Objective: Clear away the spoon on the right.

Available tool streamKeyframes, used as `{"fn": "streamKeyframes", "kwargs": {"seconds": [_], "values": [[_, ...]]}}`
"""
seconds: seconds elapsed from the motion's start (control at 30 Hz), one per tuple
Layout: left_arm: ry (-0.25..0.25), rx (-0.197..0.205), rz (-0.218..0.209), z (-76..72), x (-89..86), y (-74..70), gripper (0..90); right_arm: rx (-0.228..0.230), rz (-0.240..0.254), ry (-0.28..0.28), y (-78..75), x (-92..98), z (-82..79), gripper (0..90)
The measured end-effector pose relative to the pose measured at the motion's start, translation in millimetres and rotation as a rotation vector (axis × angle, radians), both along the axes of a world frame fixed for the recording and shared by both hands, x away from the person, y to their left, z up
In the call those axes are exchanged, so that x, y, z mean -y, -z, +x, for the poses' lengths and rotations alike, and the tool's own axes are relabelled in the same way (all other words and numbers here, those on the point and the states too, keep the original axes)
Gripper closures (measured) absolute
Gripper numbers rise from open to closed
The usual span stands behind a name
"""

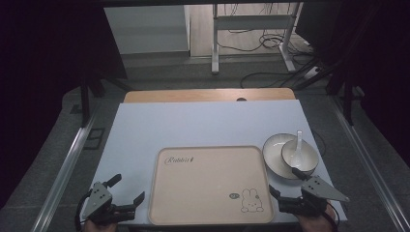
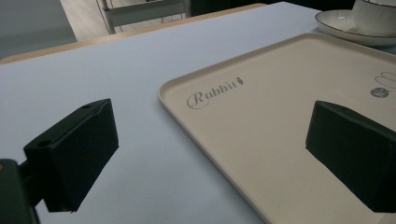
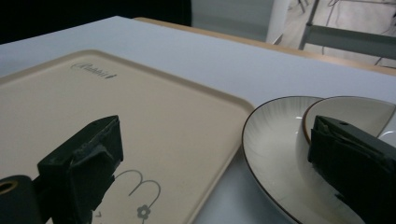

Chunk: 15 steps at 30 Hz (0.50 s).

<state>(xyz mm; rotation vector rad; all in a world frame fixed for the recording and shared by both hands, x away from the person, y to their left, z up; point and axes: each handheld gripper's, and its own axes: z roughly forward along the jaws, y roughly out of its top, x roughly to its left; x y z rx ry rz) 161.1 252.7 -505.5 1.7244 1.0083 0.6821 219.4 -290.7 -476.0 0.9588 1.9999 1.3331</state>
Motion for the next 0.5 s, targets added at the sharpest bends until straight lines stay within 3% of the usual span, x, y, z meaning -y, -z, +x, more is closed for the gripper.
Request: {"fn": "streamKeyframes", "kwargs": {"seconds": [0.3,0.5], "values": [[0.005,0.0,-0.01,0.5,-0.8,1.0,2.2,-0.052,0.015,-0.058,2.1,-0.8,5.6,2.1],[0.005,-0.002,-0.016,0.7,-1.4,1.3,2.3,-0.057,0.005,-0.062,3.6,-3.9,6.6,1.1]]}}
